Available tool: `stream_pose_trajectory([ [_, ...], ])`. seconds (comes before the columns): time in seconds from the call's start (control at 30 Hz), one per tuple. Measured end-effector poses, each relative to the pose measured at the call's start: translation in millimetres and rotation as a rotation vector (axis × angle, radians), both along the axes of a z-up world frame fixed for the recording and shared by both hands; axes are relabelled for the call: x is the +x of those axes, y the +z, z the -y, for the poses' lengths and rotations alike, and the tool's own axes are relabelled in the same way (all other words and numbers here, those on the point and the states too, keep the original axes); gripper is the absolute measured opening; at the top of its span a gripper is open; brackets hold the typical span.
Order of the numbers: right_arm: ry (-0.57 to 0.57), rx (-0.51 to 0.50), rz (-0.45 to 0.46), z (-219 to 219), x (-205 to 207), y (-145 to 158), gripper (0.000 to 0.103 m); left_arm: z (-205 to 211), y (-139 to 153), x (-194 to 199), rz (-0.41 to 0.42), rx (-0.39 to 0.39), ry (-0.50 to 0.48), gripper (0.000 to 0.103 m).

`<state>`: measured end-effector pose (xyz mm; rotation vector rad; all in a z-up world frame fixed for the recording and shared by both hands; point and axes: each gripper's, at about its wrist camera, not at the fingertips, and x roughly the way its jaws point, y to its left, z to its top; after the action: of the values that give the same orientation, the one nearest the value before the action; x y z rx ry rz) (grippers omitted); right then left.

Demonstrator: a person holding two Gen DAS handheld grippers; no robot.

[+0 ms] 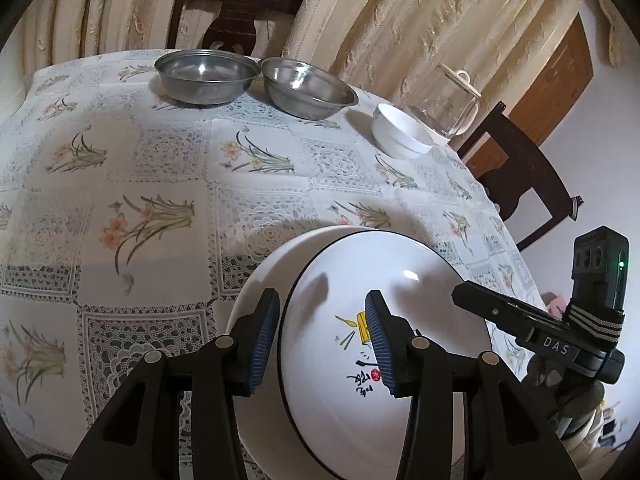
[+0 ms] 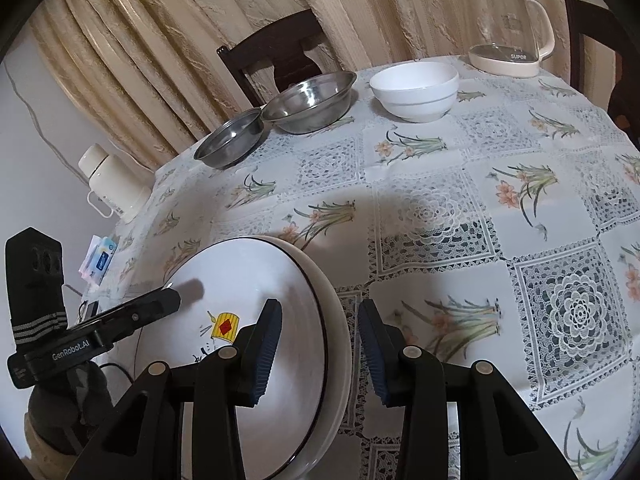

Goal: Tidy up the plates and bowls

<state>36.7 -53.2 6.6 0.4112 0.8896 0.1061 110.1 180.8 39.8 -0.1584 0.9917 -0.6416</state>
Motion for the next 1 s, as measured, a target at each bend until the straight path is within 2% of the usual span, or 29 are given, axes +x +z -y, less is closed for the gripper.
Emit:
stream_pose_trajectory([
  [0.4, 0.0, 0.012, -0.026, -2.2, 3.6, -7.8, 0.043, -6.6, -3.5, 4.0, -0.004, -0.018, 0.022, 0.046],
  [1.0, 0.013, -0.038, -0.012, -16.1, 4.2, -5.4, 0.053, -8.3, -2.0, 4.4, -0.005, -0.026, 0.028, 0.046],
])
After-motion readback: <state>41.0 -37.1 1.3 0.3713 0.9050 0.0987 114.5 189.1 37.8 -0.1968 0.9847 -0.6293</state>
